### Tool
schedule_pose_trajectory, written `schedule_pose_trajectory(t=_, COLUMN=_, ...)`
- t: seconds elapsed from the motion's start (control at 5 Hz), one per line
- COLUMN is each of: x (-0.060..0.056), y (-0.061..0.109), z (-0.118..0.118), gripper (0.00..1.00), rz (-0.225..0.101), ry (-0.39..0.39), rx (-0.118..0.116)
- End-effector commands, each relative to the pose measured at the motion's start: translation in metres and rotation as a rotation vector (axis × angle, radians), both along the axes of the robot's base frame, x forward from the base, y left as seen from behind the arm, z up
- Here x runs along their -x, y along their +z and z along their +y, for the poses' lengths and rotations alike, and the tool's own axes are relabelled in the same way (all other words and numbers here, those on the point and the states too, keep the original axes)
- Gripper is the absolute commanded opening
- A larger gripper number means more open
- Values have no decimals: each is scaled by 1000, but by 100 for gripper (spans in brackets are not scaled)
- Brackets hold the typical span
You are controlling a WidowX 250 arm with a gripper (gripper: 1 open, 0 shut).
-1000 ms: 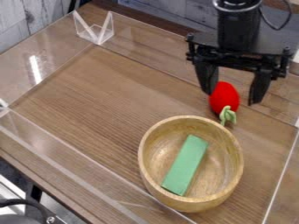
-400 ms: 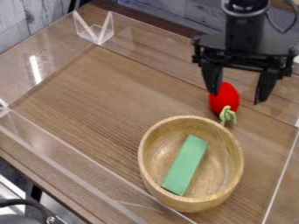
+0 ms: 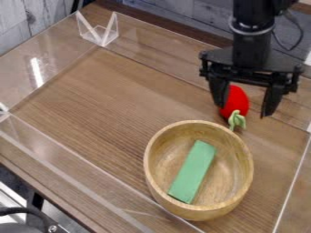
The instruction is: Put the green block in the brown bowl
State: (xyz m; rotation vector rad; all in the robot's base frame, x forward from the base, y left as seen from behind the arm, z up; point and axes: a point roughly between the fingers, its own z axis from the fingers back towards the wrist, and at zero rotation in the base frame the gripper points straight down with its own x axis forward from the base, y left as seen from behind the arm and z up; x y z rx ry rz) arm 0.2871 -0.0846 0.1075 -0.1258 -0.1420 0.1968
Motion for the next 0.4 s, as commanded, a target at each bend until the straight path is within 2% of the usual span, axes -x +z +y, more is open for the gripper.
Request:
schedule_pose_trajectory(t=0.0, x=-15, y=4, z=7, gripper=100, rz=-43, ry=21, rx=2)
schedule_pose_trajectory(t=0.2, x=-20, y=1, z=14, gripper=0, rz=-40, ry=52, rx=-4)
